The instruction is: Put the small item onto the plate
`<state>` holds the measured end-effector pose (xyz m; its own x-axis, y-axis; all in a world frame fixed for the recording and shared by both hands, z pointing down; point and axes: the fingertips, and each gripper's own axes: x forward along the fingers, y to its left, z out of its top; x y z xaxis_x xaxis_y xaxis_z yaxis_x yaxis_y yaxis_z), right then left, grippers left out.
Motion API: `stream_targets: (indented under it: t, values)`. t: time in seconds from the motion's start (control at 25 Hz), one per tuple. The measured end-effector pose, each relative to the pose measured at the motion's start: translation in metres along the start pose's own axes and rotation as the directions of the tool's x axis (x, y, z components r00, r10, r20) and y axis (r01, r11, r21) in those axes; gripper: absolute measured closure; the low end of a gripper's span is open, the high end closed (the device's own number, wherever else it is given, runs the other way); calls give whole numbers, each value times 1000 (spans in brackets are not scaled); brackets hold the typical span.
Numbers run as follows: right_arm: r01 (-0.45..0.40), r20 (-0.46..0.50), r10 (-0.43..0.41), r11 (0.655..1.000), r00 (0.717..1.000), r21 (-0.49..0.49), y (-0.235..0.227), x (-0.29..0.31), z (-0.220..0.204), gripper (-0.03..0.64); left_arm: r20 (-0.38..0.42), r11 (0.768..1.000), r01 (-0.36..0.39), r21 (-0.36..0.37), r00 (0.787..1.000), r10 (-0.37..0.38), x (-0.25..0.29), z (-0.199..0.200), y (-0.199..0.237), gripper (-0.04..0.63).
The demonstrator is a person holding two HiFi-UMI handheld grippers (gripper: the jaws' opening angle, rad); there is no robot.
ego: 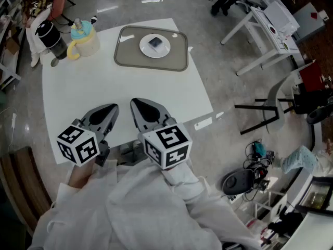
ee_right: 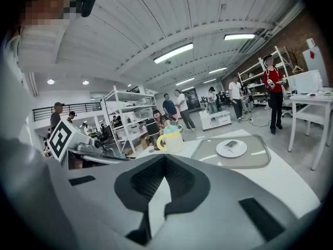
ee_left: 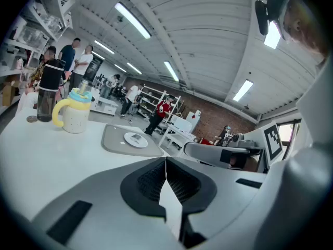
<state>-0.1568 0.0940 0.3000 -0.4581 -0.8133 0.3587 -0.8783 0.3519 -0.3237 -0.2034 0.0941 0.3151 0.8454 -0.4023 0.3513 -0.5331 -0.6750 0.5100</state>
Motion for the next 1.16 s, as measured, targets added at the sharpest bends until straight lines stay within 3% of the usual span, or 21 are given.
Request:
stream_targets:
  t: [1.16]
  values:
    - [-67, -45, 64, 996, 997, -53, 19, 16, -8, 601, -12, 1000, -3, 14, 1000, 3, -7, -2, 8, 583]
